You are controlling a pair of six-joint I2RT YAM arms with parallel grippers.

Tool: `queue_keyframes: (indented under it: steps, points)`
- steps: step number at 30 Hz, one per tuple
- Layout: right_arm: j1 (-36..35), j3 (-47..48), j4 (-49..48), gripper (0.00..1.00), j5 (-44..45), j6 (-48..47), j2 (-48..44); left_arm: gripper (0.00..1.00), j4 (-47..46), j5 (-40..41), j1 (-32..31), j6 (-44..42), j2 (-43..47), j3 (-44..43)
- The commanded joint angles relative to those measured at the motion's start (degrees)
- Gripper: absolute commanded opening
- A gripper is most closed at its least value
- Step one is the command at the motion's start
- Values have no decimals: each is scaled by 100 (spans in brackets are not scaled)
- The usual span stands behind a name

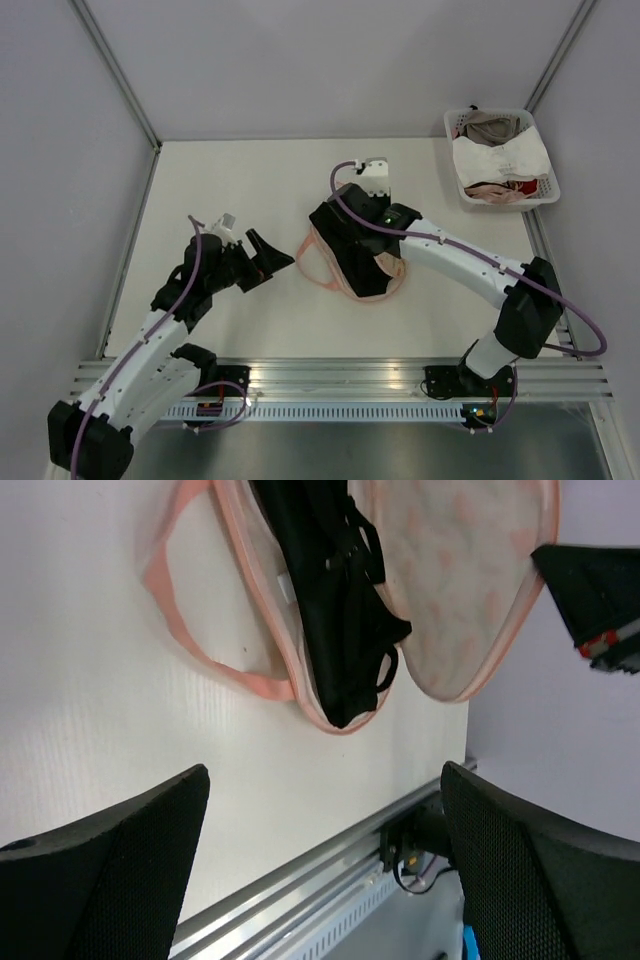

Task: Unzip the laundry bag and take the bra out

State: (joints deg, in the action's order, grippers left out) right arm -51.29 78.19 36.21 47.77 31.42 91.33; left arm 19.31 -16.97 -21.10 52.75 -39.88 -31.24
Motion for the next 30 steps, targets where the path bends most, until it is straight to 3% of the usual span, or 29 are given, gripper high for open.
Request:
queue_keyframes:
  steps: [1, 4, 5, 6, 8, 13, 18, 24, 30]
  points:
    - [689, 38, 904, 0, 810, 110, 306, 99, -1321, -1017, -34, -248, -939, -119]
    - [1321, 65, 1310, 0, 1330, 496, 491, 100, -1745, -1405, -156, -318, -1486, -320]
    - [1506, 64, 1362, 6, 1340, 697, 526, 100, -1877, -1484, -201, -353, -1836, -408]
    - [1890, 38, 1302, 38, 1358, 725, 561, 99, -1896, -1467, -253, -371, -1987, -591]
    - [2349, 64, 1205, 74, 1183, 708, 579, 100, -2105, -1449, -403, -441, -2399, -803]
    - [2325, -372, 312, 81, 727, 147, -210, 99, -2484, -1292, -622, -441, -3025, -857]
    - [2194, -1069, -597, 84, -1345, -654, -1352, 98, -2334, -519, -737, -345, -3622, -612]
    - [2053, -1772, -1062, 81, -2253, -769, -1925, 84, -3766, -325, -851, 367, -4431, 21]
    - [2000, -2124, -1370, 78, -2887, -734, -2023, 78, -5216, -368, -1054, 964, -5503, 92]
